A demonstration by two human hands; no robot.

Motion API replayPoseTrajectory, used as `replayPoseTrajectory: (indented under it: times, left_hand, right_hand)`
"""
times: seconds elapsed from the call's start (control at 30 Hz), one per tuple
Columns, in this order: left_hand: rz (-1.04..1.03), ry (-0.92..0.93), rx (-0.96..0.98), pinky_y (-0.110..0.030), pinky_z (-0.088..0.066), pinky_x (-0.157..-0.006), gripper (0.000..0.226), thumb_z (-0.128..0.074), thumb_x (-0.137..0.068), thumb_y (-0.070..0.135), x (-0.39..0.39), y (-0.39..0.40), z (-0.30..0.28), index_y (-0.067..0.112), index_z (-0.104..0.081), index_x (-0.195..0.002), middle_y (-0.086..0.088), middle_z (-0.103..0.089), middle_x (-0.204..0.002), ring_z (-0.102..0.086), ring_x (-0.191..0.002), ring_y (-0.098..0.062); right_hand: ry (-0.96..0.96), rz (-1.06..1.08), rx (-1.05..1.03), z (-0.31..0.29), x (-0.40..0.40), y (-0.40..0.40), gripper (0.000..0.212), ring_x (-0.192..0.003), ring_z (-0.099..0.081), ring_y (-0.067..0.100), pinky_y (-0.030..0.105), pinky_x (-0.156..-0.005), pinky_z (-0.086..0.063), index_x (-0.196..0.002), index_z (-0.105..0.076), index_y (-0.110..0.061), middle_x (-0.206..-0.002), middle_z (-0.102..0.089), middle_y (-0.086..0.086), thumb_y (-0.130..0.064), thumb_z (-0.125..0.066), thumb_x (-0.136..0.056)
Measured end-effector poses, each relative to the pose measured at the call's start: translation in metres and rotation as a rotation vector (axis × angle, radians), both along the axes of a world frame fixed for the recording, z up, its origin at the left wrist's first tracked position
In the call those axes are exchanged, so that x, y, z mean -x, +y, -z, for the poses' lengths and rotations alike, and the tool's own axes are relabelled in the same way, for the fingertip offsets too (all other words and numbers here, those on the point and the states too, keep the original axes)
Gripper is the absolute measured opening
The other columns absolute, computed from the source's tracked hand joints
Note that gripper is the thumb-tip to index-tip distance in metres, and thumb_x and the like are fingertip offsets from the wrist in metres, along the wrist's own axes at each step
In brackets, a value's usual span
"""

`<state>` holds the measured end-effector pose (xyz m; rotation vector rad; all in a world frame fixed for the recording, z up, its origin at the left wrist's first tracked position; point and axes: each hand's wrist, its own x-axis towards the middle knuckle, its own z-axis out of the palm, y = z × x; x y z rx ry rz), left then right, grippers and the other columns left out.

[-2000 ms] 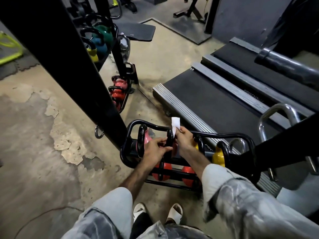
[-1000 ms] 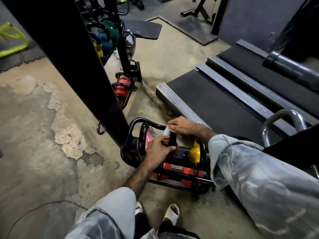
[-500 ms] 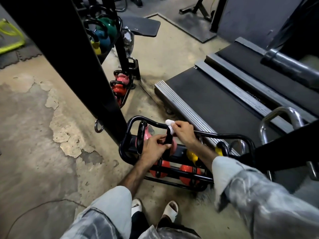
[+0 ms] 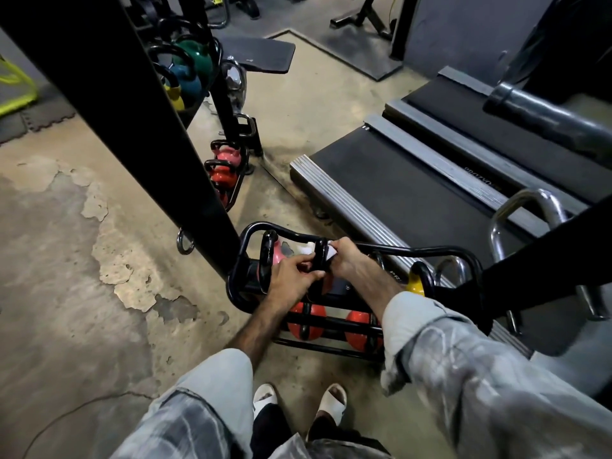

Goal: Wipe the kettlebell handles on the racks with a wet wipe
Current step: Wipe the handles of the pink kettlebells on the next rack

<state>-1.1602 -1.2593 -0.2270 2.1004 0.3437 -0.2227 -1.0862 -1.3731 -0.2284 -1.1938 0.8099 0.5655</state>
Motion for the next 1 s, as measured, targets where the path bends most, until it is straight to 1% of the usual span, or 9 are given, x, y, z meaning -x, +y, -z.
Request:
replayPoseTrajectory:
  times: [0.07, 0.27, 0.33, 0.4, 0.5, 0.57, 0.7, 0.83, 1.0]
  left_hand:
    - [-0.002, -0.003, -0.002, -0.011, -0.042, -0.085, 0.051, -0.080, -0.072, 0.024, -0.001, 0.000, 0.000, 0.022, -0.064, -0.121, 0.000, -0.070, -0.106, -0.062, -0.092, -0.002]
    - [0.001, -0.034, 0.000, -0.023, -0.050, -0.094, 0.050, -0.079, -0.072, 0.023, 0.000, -0.002, 0.006, 0.020, -0.065, -0.119, -0.002, -0.072, -0.103, -0.066, -0.091, -0.004]
    - [0.011, -0.044, -0.014, -0.024, -0.051, -0.093, 0.050, -0.080, -0.071, 0.026, 0.000, -0.003, 0.007, 0.021, -0.065, -0.119, -0.001, -0.073, -0.102, -0.066, -0.089, -0.003]
    - [0.006, -0.050, -0.028, -0.023, -0.050, -0.093, 0.051, -0.080, -0.071, 0.026, -0.001, -0.004, 0.009, 0.021, -0.064, -0.119, -0.001, -0.073, -0.103, -0.066, -0.091, -0.004]
    - [0.015, -0.060, -0.043, -0.016, -0.046, -0.090, 0.049, -0.079, -0.073, 0.024, -0.001, -0.003, 0.005, 0.018, -0.064, -0.120, -0.002, -0.072, -0.105, -0.064, -0.092, -0.005]
    - [0.018, -0.055, -0.022, -0.017, -0.047, -0.090, 0.048, -0.078, -0.074, 0.022, 0.000, -0.002, 0.004, 0.019, -0.065, -0.120, -0.001, -0.072, -0.104, -0.064, -0.091, -0.005]
    - [0.053, -0.081, -0.004, -0.028, -0.053, -0.090, 0.048, -0.078, -0.072, 0.025, 0.001, -0.003, 0.008, 0.022, -0.065, -0.119, 0.001, -0.073, -0.100, -0.066, -0.089, -0.006]
    - [0.036, -0.062, -0.014, -0.028, -0.051, -0.089, 0.048, -0.077, -0.074, 0.025, 0.003, -0.003, 0.005, 0.020, -0.063, -0.119, -0.004, -0.071, -0.103, -0.066, -0.093, -0.015]
    - [0.168, -0.293, -0.174, -0.028, -0.034, -0.102, 0.037, -0.062, -0.088, 0.023, 0.008, -0.011, -0.006, 0.011, -0.058, -0.122, -0.007, -0.061, -0.120, -0.052, -0.116, -0.021]
  right_hand:
    - [0.009, -0.015, -0.073, -0.006, 0.004, -0.001, 0.042, -0.037, -0.059, 0.023, 0.032, -0.060, -0.043, -0.072, -0.050, 0.000, -0.049, -0.061, 0.012, -0.012, -0.024, -0.102]
    - [-0.075, -0.048, 0.033, -0.001, 0.016, -0.012, 0.025, -0.055, -0.056, 0.023, 0.024, -0.050, -0.046, -0.076, -0.055, -0.005, -0.074, -0.057, 0.015, -0.005, -0.039, -0.095]
    - [-0.043, 0.007, -0.003, 0.003, 0.015, -0.011, 0.025, -0.061, -0.058, 0.026, 0.029, -0.057, -0.049, -0.078, -0.057, -0.003, -0.077, -0.059, 0.016, -0.005, -0.038, -0.095]
    - [-0.013, 0.040, -0.060, -0.002, 0.015, -0.005, 0.032, -0.058, -0.064, 0.028, 0.035, -0.062, -0.052, -0.079, -0.056, -0.001, -0.069, -0.066, 0.017, -0.007, -0.031, -0.099]
    - [-0.024, 0.072, -0.076, -0.008, 0.014, 0.004, 0.040, -0.033, -0.058, 0.019, 0.026, -0.038, -0.048, -0.071, -0.049, -0.001, -0.043, -0.060, 0.011, -0.007, -0.025, -0.102]
    - [-0.069, 0.048, -0.069, -0.011, 0.019, 0.005, 0.033, -0.043, -0.063, 0.021, 0.028, -0.047, -0.050, -0.074, -0.054, 0.002, -0.055, -0.065, 0.014, -0.006, -0.033, -0.098]
    - [-0.233, -0.105, 0.202, 0.000, 0.034, -0.019, 0.020, -0.063, -0.062, 0.021, 0.029, -0.057, -0.053, -0.086, -0.073, -0.008, -0.075, -0.066, 0.010, -0.009, -0.053, -0.083]
    - [-0.467, -0.084, 0.522, -0.006, 0.060, -0.055, 0.016, -0.087, -0.069, 0.018, 0.040, -0.083, -0.057, -0.082, -0.071, -0.035, -0.086, -0.073, -0.008, -0.041, -0.058, -0.074]
    - [-0.578, 0.119, 0.552, -0.041, 0.096, -0.090, 0.023, -0.080, -0.068, 0.012, 0.027, -0.071, -0.056, -0.091, -0.074, -0.032, -0.087, -0.074, -0.007, -0.014, -0.062, -0.086]
